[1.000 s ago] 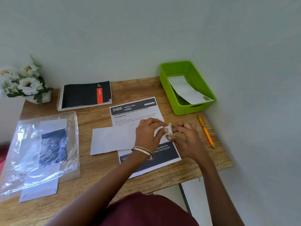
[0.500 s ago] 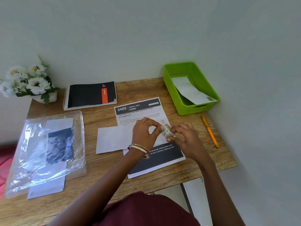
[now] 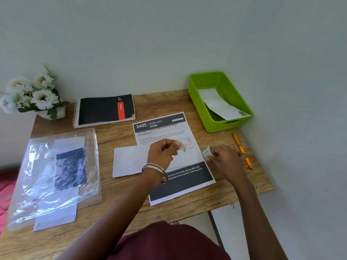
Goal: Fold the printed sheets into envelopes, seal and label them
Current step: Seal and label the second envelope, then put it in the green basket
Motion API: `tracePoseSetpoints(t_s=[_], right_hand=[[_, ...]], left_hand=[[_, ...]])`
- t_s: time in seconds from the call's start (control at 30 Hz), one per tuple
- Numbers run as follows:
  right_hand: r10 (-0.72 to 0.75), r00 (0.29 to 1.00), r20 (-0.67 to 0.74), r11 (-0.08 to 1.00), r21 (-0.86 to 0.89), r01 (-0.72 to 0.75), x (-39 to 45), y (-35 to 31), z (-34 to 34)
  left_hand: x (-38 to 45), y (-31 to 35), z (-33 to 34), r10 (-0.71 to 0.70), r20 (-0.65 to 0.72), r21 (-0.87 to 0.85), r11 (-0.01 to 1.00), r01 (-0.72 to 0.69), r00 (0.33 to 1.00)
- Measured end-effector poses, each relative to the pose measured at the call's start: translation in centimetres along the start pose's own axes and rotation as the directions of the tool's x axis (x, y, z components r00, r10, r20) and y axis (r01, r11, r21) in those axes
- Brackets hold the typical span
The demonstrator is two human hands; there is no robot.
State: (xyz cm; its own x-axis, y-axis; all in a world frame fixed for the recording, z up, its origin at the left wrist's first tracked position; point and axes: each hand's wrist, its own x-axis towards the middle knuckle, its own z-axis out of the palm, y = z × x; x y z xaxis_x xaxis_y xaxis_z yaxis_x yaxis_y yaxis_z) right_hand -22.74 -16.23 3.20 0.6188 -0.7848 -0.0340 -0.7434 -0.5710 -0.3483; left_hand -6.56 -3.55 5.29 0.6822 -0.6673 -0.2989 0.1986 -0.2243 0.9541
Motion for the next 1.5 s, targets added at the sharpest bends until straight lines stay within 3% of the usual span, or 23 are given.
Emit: tracePoseSetpoints(t_s=[0.1, 0.17, 0.47, 0.6, 0.7, 0.77, 0.83, 0.97, 1.2, 1.3, 1.4, 1.5], right_hand=[[0.066, 0.998, -0.007, 0.966, -0.249, -0.066, 0.9, 0.8, 0.1], [0.087, 0.995, -0.038, 0.94, -0.328, -0.095, 1.5, 1.4, 0.5], [0.134, 0.969, -0.207, 0.929, -0.315, -0.196, 1.8, 2.7, 2.0], [0.107, 0.941, -0.322, 0.961, -0.21, -0.181, 1.2, 1.8, 1.8], [0.149, 0.933, -0.328, 0.985, 0.136, -0.11, 0.5, 0.4, 1.2], [0.19, 0.969, -0.159, 0.837, 0.543, -0.075, -0.6, -1.7, 0.5], [0.129, 0.991, 0.042, 0.636, 0.763, -0.115, -1.7, -4.0, 0.1], [0.074, 0.991, 0.115, 0.501, 0.854, -0.136, -2.3, -6.3, 1.5], [0.254, 0.955, 0.153, 0.236, 0.948, -0.215, -2.0, -7.3, 2.6], [0.245, 0.955, 0.169, 0.259, 0.937, -0.233, -1.3, -7.0, 2.6], [0.268, 0.949, 0.167, 0.284, 0.928, -0.243, -0.5, -6.3, 2.6], [0.298, 0.943, 0.149, 0.382, 0.887, -0.26, 1.1, -5.2, 2.6]], left_hand=[[-0.3, 0.1, -0.2, -0.084, -0.021, -0.084, 0.993, 0.082, 0.996], [-0.3, -0.1, -0.2, -0.12, -0.03, -0.114, 0.987, 0.116, 0.992], [0.0, -0.7, -0.7, -0.148, -0.046, -0.104, 0.984, 0.143, 0.988], [-0.1, -0.9, -0.6, -0.17, -0.027, -0.096, 0.981, 0.166, 0.985], [-0.2, -1.0, -0.1, -0.195, -0.007, -0.09, 0.977, 0.193, 0.981], [-0.3, -1.1, 0.1, -0.216, 0.004, -0.099, 0.972, 0.215, 0.976], [-0.4, -1.2, 0.2, -0.229, 0.007, -0.093, 0.969, 0.229, 0.973], [-0.5, -1.3, 0.0, -0.214, -0.02, -0.02, 0.977, 0.214, 0.977], [-0.6, -1.3, -0.5, -0.291, 0.085, -0.083, 0.951, 0.298, 0.953], [-0.6, -1.6, -0.5, -0.265, 0.102, -0.009, 0.964, 0.267, 0.959], [-0.2, -2.4, -0.7, -0.111, 0.042, 0.214, 0.972, 0.1, 0.993], [0.8, -2.7, -1.0, 0.025, 0.015, 0.379, 0.925, -0.028, 1.0]])
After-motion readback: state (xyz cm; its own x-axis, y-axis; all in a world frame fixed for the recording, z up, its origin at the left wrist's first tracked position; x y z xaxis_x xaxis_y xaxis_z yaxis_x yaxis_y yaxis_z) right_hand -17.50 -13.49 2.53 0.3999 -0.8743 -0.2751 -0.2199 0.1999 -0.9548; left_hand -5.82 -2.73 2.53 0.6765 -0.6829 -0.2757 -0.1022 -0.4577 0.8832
